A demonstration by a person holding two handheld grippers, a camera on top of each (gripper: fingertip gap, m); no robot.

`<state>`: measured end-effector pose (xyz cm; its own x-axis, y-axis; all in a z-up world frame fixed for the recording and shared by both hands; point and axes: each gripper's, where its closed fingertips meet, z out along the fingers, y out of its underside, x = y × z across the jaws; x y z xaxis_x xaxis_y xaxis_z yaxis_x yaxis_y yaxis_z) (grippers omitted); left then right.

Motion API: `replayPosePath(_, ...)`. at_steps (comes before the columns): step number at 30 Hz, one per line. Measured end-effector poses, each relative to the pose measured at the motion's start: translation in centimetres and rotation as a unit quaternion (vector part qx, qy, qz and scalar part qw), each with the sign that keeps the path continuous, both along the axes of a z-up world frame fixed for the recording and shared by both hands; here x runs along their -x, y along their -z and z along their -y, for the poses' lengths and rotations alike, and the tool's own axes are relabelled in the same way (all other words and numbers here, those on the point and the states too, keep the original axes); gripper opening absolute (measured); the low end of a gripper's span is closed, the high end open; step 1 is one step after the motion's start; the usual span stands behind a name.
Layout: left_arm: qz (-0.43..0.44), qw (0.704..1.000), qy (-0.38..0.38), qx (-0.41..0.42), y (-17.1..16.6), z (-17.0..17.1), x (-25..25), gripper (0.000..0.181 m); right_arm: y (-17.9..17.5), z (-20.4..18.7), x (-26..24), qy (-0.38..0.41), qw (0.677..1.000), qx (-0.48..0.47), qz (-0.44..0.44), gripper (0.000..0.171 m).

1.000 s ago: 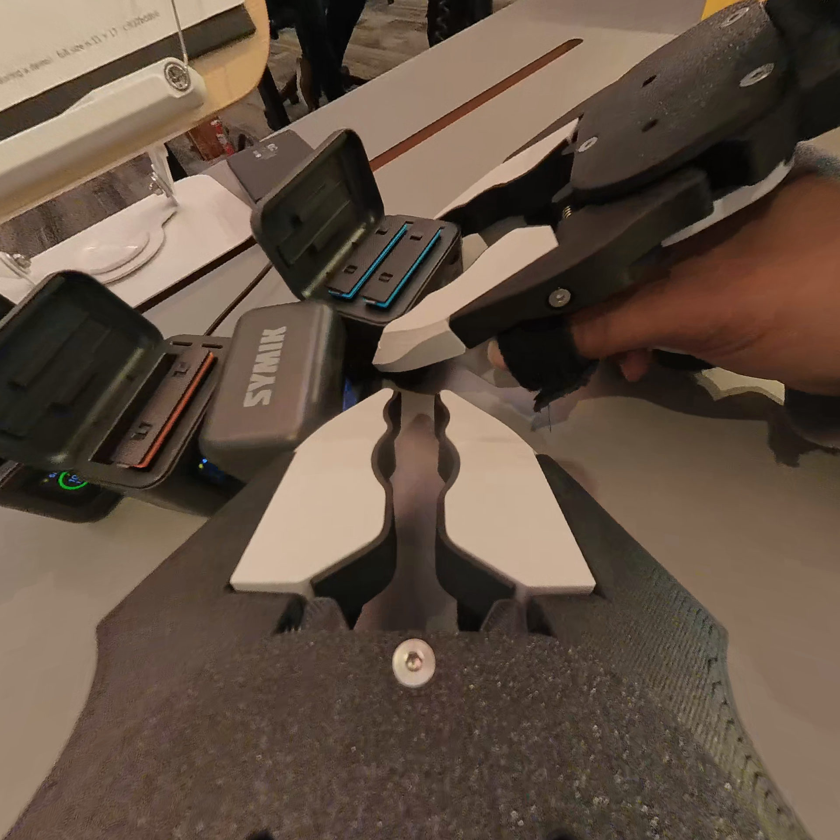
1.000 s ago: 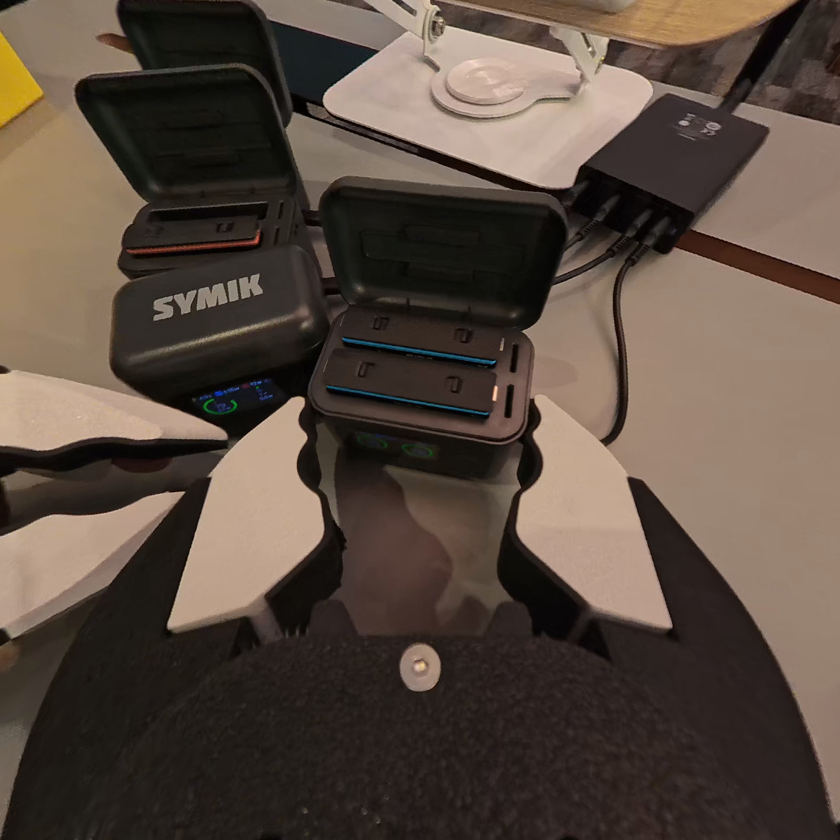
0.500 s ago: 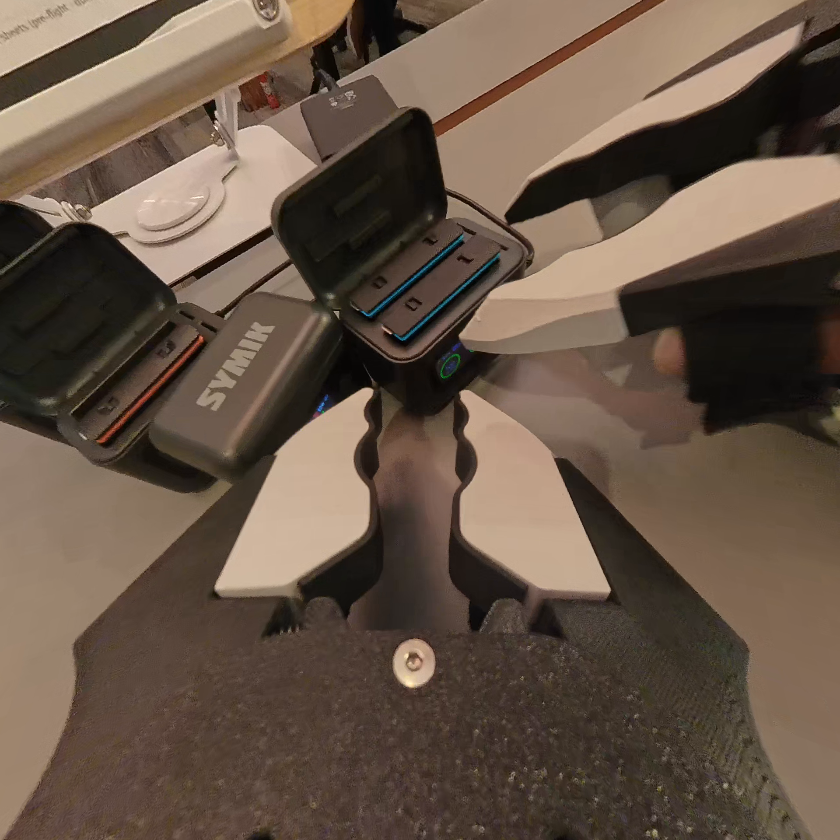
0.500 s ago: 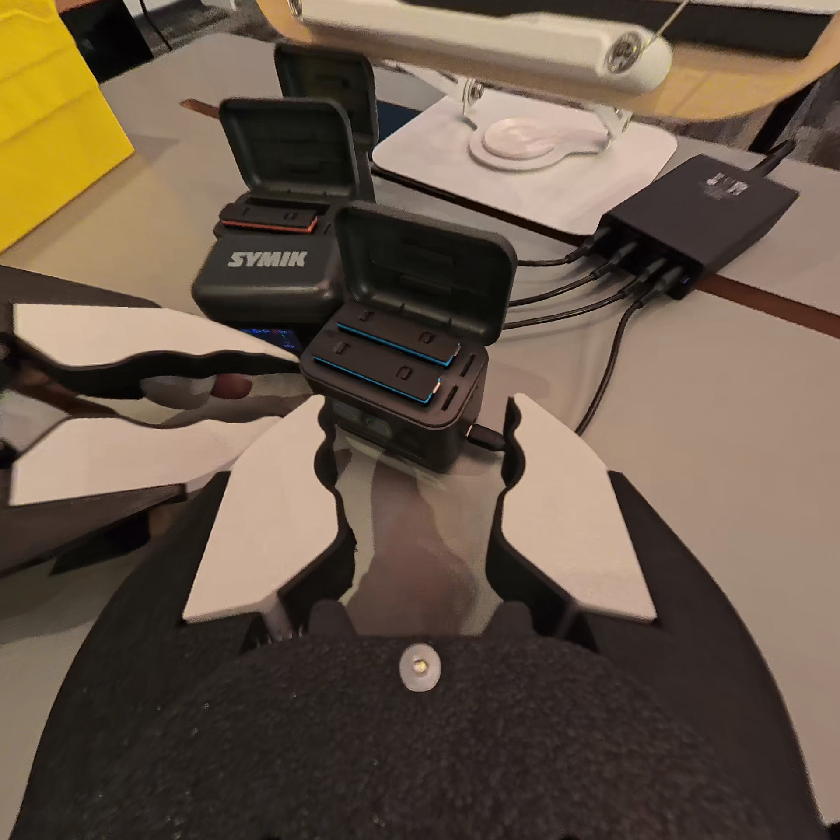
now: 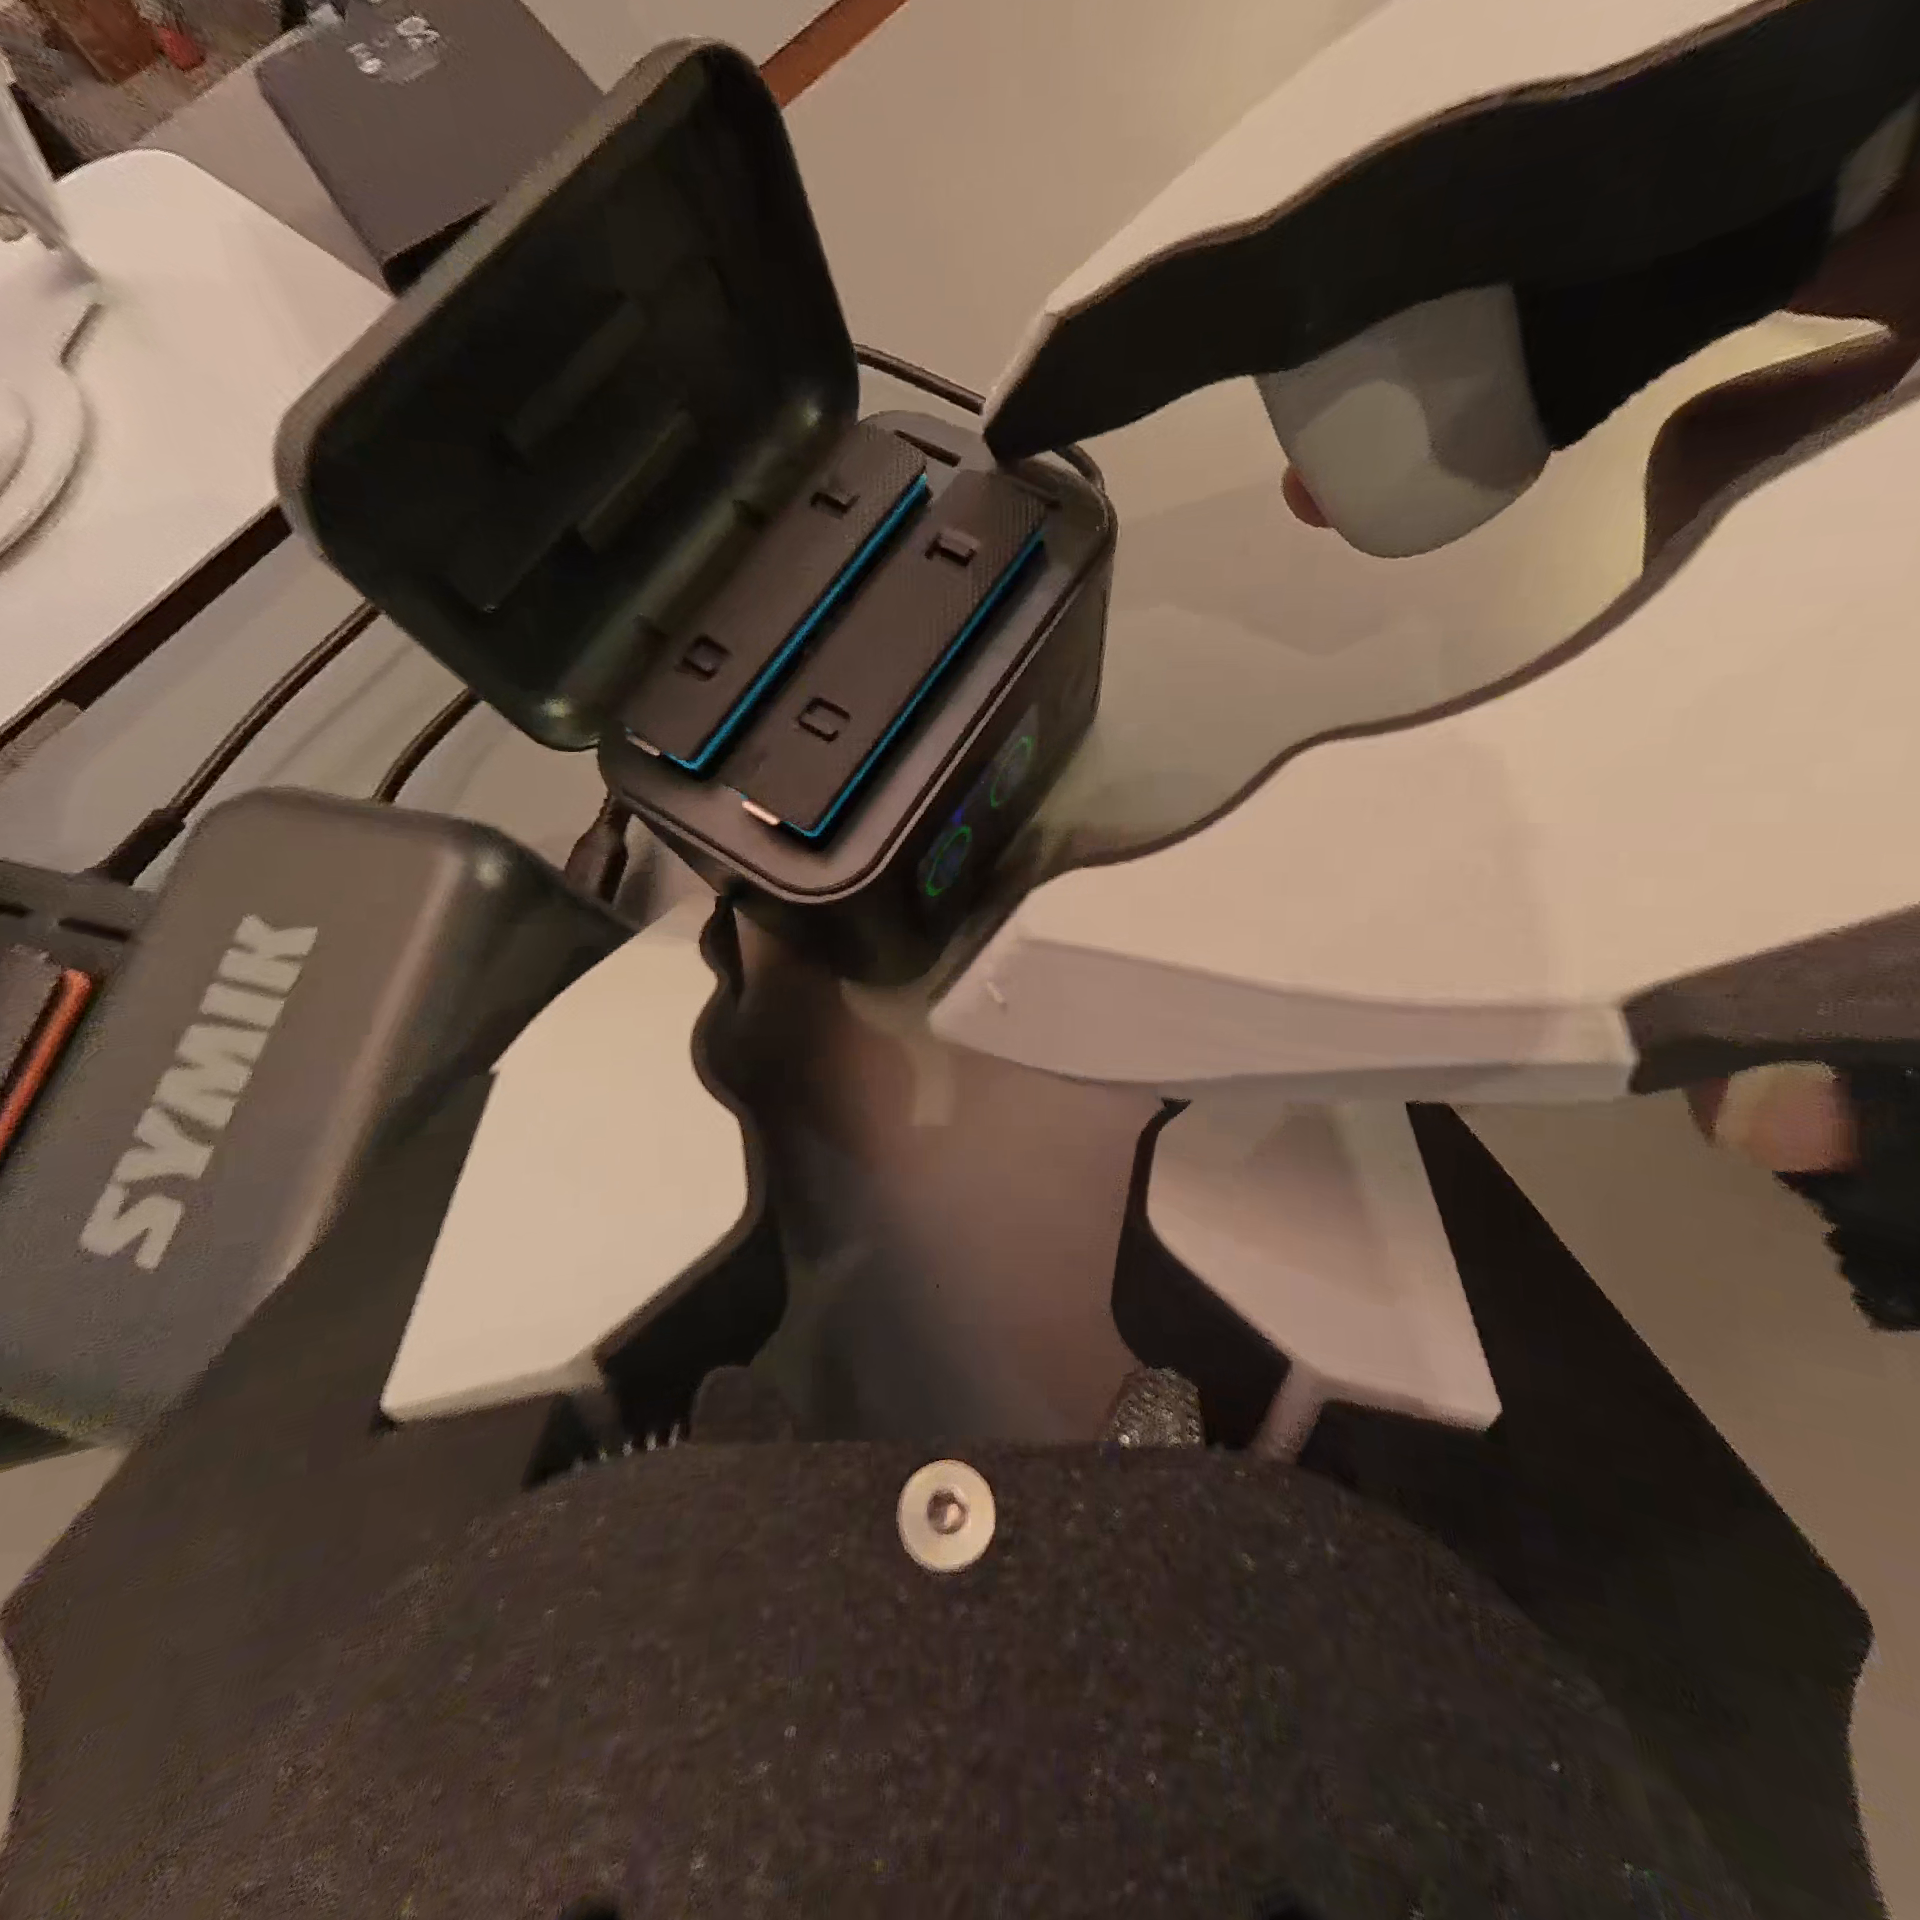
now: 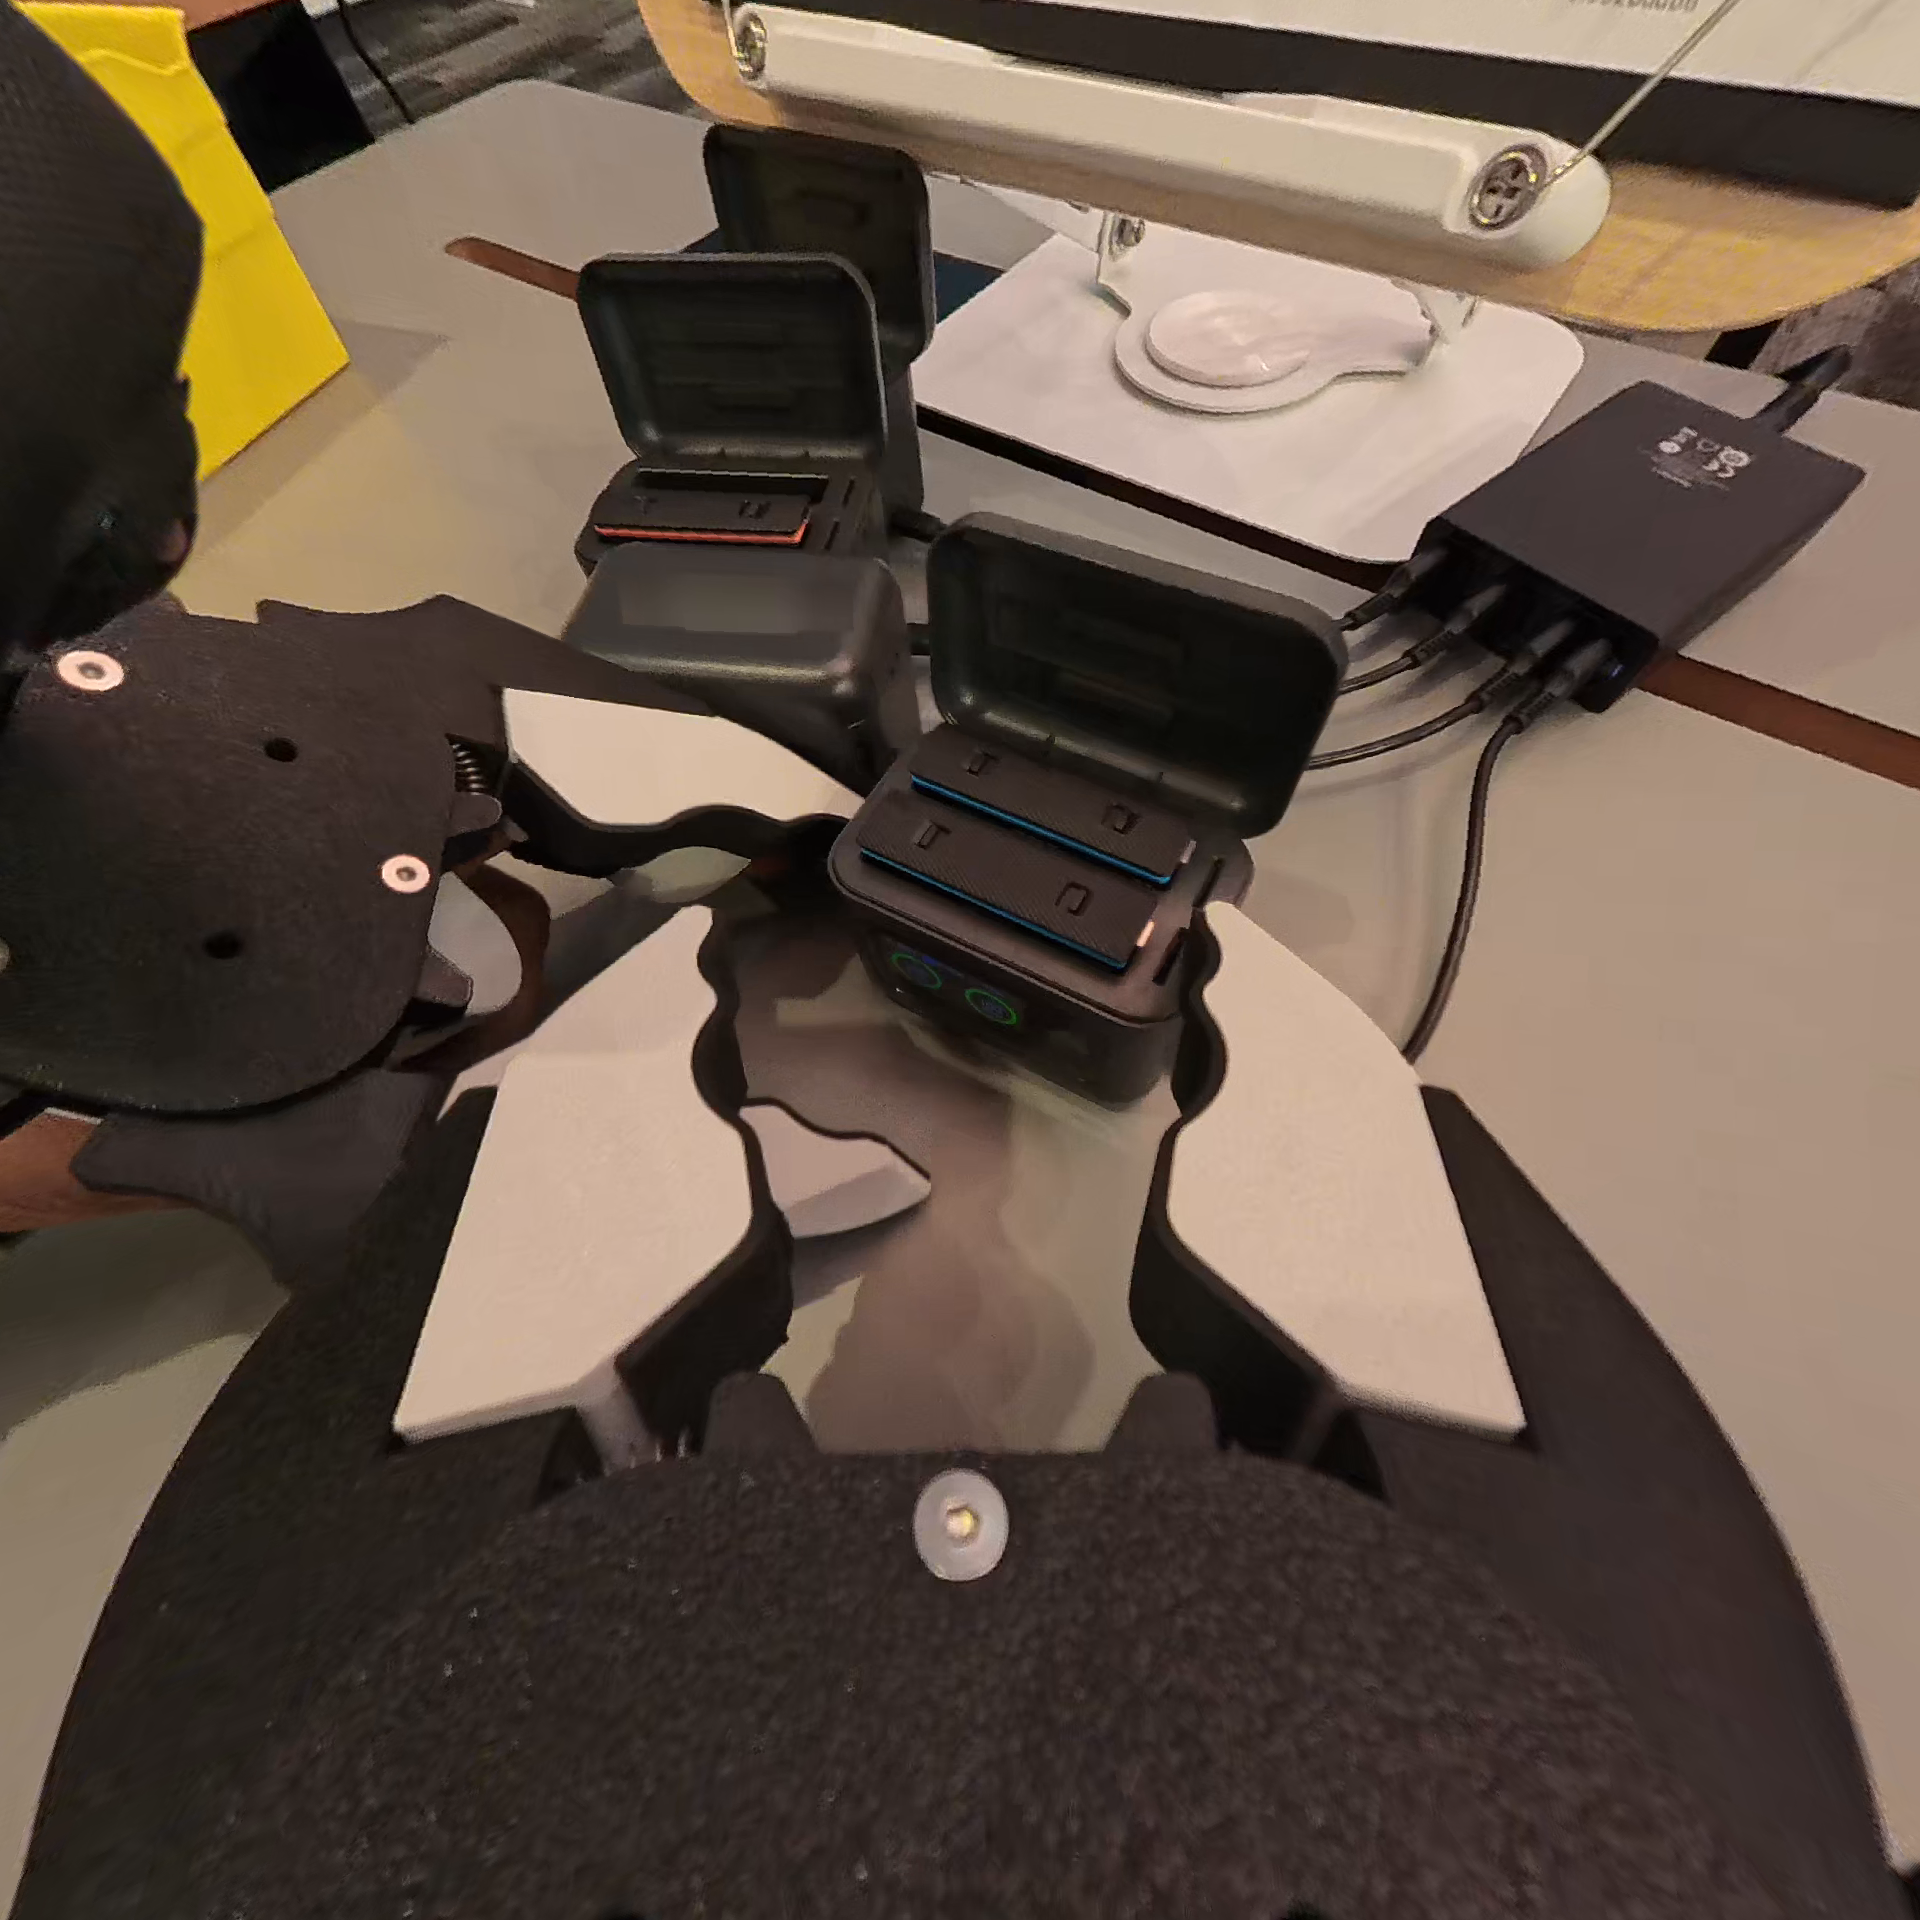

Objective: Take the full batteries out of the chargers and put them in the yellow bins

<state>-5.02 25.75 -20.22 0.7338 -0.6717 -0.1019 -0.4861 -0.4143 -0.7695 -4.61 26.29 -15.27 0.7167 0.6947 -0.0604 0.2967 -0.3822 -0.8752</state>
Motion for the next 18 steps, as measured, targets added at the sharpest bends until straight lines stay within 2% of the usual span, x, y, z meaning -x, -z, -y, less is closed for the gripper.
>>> replayPosePath(5,0.002,1.000,0.018,-0.004,-0.1,-0.4,-0.6,0.075,0.0,-1.3,0.0,0.034,0.999,0.010,0.004,0.084)
replayPosePath(11,0.008,1.000,0.020,-0.011,-0.4,-0.2,-0.4,0.070,1.5,-3.6,-0.7,0.065,0.996,0.045,0.032,0.109)
replayPosePath(12,0.001,1.000,0.019,-0.011,-0.2,-0.2,-0.2,0.070,2.0,-3.7,-0.5,0.059,0.996,0.058,0.036,0.110)
replayPosePath(14,-0.004,1.000,0.018,-0.017,-0.2,-0.2,-0.1,0.071,2.4,-3.6,0.2,0.027,0.996,0.072,0.034,0.096)
replayPosePath(18,-0.003,1.000,0.017,-0.019,-0.3,-0.2,-0.1,0.071,2.5,-2.5,0.7,-0.079,0.992,0.085,0.042,0.095)
